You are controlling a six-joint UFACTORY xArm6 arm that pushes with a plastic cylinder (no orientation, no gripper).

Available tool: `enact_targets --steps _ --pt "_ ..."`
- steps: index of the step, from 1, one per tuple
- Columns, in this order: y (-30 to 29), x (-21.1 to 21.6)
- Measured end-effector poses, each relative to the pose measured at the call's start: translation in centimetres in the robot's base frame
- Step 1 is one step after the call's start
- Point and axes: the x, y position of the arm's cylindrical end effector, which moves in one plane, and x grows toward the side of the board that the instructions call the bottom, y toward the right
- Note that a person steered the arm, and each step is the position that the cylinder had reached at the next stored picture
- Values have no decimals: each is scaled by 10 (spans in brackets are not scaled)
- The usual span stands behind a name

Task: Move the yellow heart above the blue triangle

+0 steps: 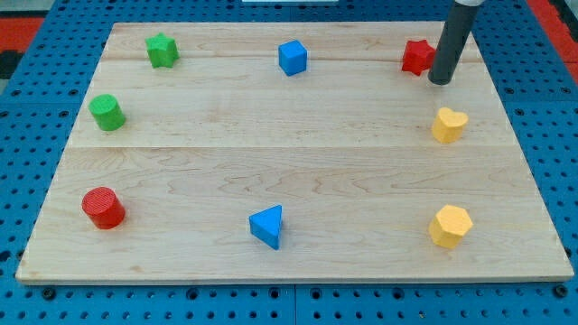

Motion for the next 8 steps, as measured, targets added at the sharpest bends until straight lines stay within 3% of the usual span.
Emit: enact_targets --steps 5,7,8 --pt "1 -2" --pt "60 -2" --pt "58 17"
